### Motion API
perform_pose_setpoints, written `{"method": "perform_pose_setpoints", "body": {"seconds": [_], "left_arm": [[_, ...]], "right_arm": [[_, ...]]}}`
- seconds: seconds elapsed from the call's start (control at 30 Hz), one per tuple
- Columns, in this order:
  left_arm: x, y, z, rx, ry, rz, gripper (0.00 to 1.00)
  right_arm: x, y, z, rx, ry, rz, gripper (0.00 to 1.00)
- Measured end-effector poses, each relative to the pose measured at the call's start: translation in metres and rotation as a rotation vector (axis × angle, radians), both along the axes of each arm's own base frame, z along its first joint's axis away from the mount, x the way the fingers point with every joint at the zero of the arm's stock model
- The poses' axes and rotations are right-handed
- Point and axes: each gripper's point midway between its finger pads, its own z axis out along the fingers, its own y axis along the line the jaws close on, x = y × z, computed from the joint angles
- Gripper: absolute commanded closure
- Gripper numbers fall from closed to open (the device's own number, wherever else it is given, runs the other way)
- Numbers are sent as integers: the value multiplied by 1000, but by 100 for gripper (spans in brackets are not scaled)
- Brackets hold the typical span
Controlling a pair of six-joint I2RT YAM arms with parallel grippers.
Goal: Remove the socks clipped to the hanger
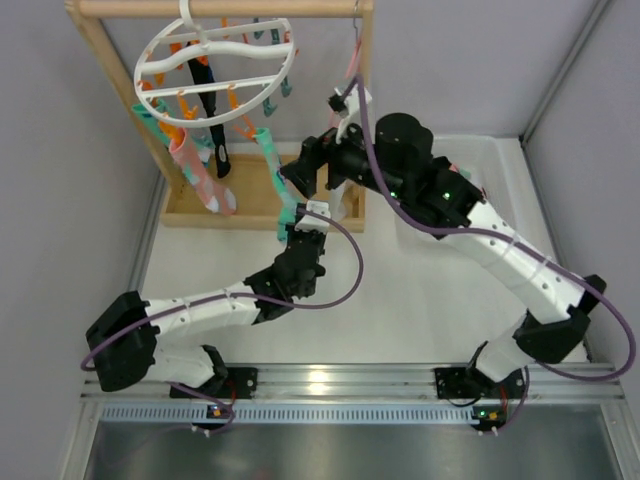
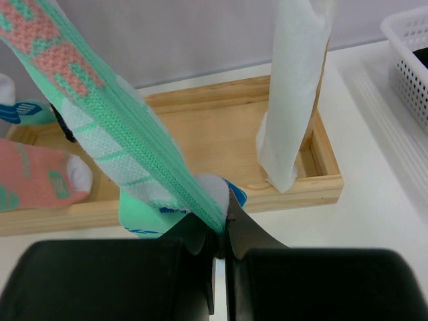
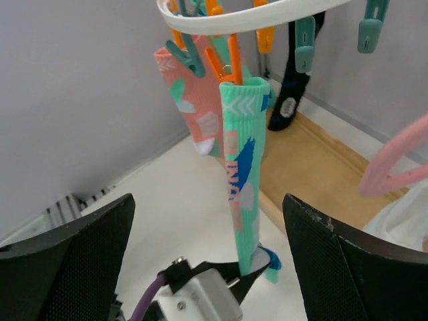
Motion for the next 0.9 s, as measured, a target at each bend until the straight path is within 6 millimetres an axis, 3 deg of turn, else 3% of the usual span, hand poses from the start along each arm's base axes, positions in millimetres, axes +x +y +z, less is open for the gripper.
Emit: {"method": "perform_pose_setpoints", "body": {"seconds": [0.2,0.33,0.4,0.67,0.9], "left_arm": [[-4,8,-2,26,-3,0,100],[-4,9,-2,37,-3,-2,100],[-4,8,-2,45,-4,-7,100],[-3,-4,-2,119,-9,-74,100],[4,-49,3,233,-27,-189,100]], "right_arm": [[44,44,12,-85,-63,-79,19],[59,66,22,-93,-118,-99,23],[63,73,17,-117,-137,-104,24],[85,84,-15,-233,-197,-145,23],[96,74,-9,-271,-249,-188,25]]}}
